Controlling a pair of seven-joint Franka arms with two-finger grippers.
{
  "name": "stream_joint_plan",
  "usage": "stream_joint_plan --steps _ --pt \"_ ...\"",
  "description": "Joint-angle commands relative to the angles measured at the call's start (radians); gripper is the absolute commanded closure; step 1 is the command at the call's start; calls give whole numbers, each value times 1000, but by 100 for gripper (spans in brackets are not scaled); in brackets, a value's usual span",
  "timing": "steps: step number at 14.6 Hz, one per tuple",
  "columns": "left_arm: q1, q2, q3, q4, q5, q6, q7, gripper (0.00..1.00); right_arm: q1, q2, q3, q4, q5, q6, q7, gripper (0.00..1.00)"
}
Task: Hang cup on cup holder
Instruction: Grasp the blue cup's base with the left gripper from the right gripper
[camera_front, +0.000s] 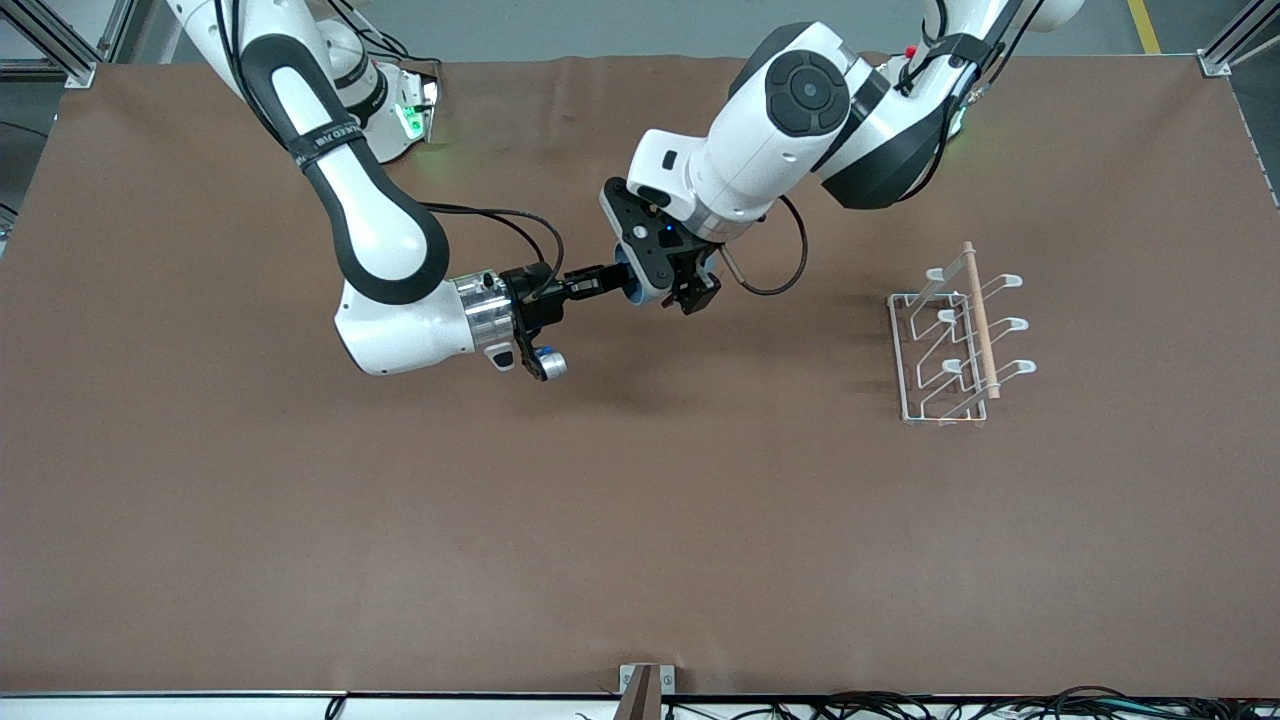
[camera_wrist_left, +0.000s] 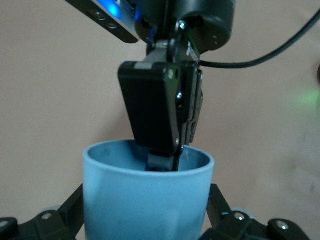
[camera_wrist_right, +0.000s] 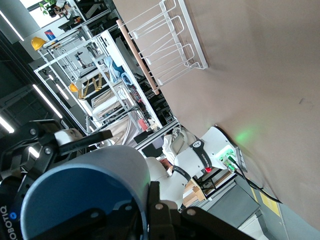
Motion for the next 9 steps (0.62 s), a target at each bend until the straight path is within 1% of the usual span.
stream_joint_plan --steps 1,2,3,5,6,7,8,9 --pt "1 0 -2 -21 -16 6 34 28 -15 -23 15 -22 24 6 4 99" --pt "-1 0 -2 -29 -16 3 36 41 -15 -23 15 -22 24 6 4 99" --pt "-1 0 -2 -32 -16 0 36 49 -16 -23 15 -22 24 6 4 99" --pt "-1 -4 -2 -35 -16 -15 37 59 -15 -23 15 -22 24 6 4 98" --pt "-1 -5 0 -35 -15 -28 31 60 -16 -23 15 -22 24 1 4 95" --pt "2 -8 0 -33 -12 -34 30 64 -19 -24 15 -22 23 -5 4 51" --pt "4 -11 0 -32 -9 -46 28 66 -22 -33 13 -24 21 -9 3 4" --pt "7 -14 2 -30 -6 -58 25 68 -28 -43 13 -24 11 -9 10 0"
